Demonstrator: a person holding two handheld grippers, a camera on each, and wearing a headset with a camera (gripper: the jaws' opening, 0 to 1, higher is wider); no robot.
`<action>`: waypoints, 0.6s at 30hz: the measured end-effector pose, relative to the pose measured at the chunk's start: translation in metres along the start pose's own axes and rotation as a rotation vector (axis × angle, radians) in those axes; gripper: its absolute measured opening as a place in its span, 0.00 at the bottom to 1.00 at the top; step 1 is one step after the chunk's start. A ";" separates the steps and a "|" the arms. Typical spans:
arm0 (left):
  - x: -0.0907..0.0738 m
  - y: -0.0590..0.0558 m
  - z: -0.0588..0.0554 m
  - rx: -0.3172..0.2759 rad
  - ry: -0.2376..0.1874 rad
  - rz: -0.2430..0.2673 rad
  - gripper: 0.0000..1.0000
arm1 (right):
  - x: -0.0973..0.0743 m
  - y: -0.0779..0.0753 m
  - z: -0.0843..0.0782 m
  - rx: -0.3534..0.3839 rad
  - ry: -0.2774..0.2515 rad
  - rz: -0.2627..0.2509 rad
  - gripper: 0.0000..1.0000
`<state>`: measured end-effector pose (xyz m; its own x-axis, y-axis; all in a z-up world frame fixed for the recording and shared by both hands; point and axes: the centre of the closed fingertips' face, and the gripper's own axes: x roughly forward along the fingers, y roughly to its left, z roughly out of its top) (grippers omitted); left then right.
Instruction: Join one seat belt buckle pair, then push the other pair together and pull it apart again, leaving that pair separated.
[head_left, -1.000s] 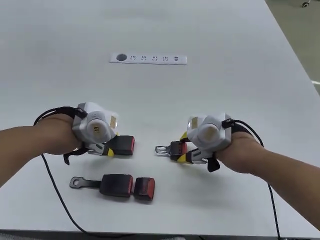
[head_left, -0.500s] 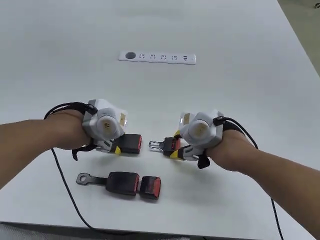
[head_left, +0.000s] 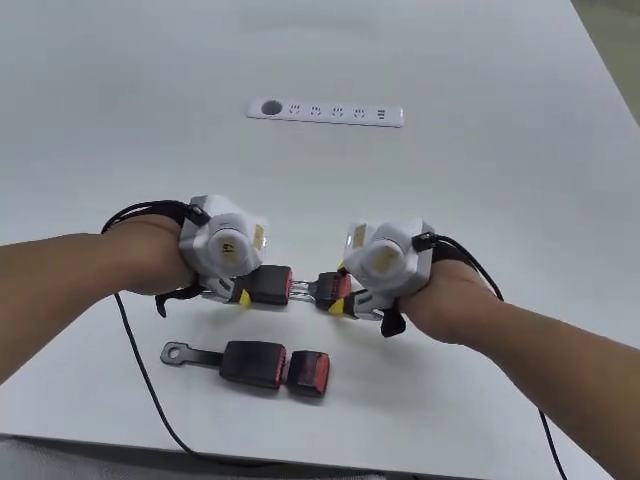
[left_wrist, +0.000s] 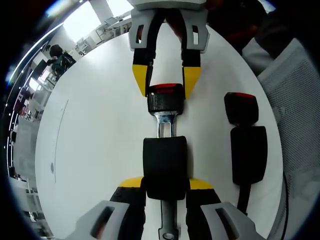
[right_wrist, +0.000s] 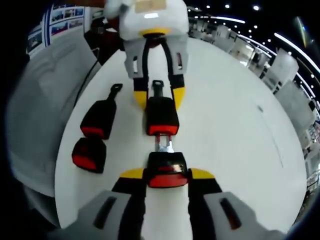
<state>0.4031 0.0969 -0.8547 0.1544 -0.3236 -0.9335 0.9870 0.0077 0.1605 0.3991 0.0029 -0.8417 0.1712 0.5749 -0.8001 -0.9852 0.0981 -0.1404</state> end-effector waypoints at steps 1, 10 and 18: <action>0.000 -0.001 0.000 0.000 0.001 -0.001 0.30 | 0.001 0.000 0.000 -0.018 0.003 0.001 0.31; 0.001 -0.002 0.000 0.013 -0.004 -0.010 0.30 | 0.009 0.002 0.006 -0.048 0.012 0.020 0.30; 0.002 0.000 -0.001 -0.021 -0.012 -0.012 0.30 | 0.013 0.001 0.010 -0.028 0.004 0.013 0.28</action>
<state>0.4032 0.0976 -0.8572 0.1418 -0.3354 -0.9313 0.9896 0.0234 0.1423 0.4001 0.0188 -0.8461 0.1588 0.5724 -0.8044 -0.9869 0.0683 -0.1463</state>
